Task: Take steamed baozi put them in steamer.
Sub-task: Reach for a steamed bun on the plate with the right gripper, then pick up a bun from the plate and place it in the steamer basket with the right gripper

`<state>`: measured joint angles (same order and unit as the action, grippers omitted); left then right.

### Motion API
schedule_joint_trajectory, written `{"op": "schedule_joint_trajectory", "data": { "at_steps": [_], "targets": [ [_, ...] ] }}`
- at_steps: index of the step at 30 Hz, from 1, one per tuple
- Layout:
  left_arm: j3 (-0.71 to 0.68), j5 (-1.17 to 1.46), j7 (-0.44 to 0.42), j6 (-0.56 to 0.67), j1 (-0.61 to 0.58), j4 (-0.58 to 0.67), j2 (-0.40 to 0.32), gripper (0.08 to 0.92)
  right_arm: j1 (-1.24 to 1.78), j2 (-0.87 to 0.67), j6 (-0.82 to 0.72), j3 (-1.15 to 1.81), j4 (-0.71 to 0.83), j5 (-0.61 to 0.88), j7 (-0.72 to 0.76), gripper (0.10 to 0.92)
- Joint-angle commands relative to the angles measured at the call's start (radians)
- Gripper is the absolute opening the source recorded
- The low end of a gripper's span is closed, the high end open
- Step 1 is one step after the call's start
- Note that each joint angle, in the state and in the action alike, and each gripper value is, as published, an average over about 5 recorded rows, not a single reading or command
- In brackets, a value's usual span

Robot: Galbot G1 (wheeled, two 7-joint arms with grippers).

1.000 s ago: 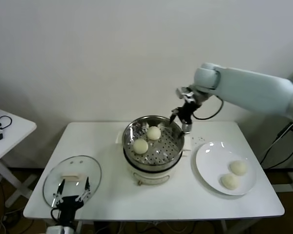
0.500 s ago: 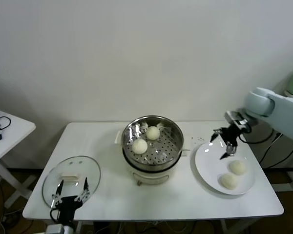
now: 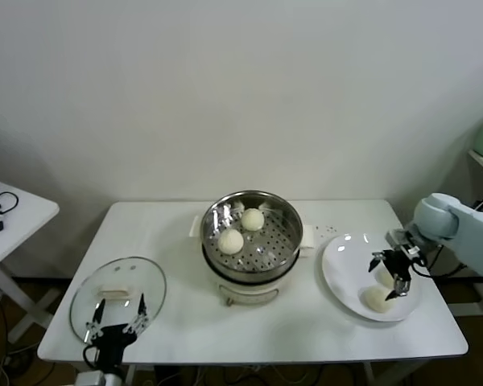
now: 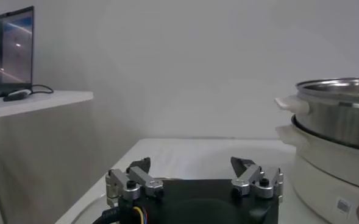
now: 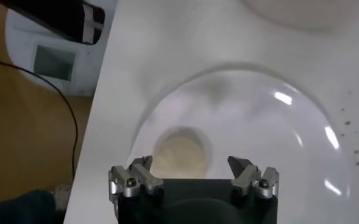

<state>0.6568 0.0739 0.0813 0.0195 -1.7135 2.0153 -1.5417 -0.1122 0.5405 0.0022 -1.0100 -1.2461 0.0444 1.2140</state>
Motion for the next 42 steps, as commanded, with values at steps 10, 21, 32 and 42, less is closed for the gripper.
{"op": "schedule_joint_trajectory", "data": {
  "at_steps": [10,21,32,42],
  "targets": [
    [0.004,0.005,-0.001,0.001,0.003,-0.020,-0.003,0.823,0.134,0.049,0.037,0.097,0.084,-0.110,-0.012,0.823],
    [0.004,-0.002,0.000,0.003,0.005,-0.029,-0.003,0.823,0.144,0.063,0.035,0.113,0.091,-0.122,-0.013,0.821],
    [0.003,-0.004,0.007,0.004,0.008,-0.032,-0.005,0.823,0.145,0.064,0.035,0.120,0.087,-0.117,-0.013,0.687],
    [0.003,-0.004,0.008,0.003,0.010,-0.034,-0.001,0.823,-0.046,0.037,0.073,0.067,0.022,-0.055,0.019,0.670]
  ]
}}
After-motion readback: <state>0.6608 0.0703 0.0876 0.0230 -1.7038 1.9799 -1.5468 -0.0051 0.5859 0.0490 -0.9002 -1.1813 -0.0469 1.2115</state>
